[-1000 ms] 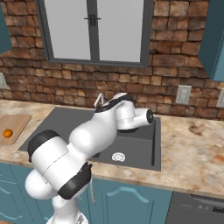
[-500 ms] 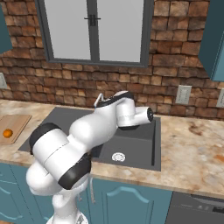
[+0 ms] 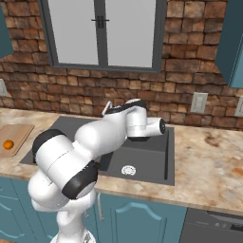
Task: Pick the tangerine from the sink and place it on the cutting board to airdry. Then turn off the sink faucet.
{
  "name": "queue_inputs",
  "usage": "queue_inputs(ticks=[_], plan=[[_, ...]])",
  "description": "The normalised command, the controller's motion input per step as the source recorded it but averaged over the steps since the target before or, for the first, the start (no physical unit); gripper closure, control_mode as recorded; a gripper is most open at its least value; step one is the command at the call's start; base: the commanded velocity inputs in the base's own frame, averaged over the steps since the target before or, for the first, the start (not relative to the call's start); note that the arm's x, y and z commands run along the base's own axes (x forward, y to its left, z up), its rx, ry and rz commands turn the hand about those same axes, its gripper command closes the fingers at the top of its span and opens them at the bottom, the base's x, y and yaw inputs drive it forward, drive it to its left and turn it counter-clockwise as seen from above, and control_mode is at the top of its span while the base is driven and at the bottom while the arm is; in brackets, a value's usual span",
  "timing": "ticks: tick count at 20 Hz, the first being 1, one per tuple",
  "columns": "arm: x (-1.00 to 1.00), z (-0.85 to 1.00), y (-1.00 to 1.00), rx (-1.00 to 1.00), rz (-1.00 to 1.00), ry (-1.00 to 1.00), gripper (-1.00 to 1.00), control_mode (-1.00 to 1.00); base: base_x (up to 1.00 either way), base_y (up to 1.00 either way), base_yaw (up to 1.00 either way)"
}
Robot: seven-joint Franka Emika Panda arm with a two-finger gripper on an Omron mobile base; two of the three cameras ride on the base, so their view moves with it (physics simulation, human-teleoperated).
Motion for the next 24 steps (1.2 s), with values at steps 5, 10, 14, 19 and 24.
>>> queue_inputs(ticks=[5, 10, 14, 19, 24], plan=[[0.06, 0.0, 0.07, 0.07, 0.0, 0.0, -1.0, -1.0, 0.0, 0.0, 0.0], [0.13, 0.0, 0.07, 0.02, 0.0, 0.0, -1.0, -1.0, 0.0, 0.0, 0.0], [0.08, 0.0, 0.09, 0.01, 0.0, 0.0, -1.0, -1.0, 0.0, 0.0, 0.0], [0.02, 0.0, 0.14, 0.02, -0.01, 0.0, -1.0, -1.0, 0.0, 0.0, 0.0], [0.01, 0.0, 0.16, 0.03, -0.05, 0.0, -1.0, -1.0, 0.0, 0.0, 0.0]])
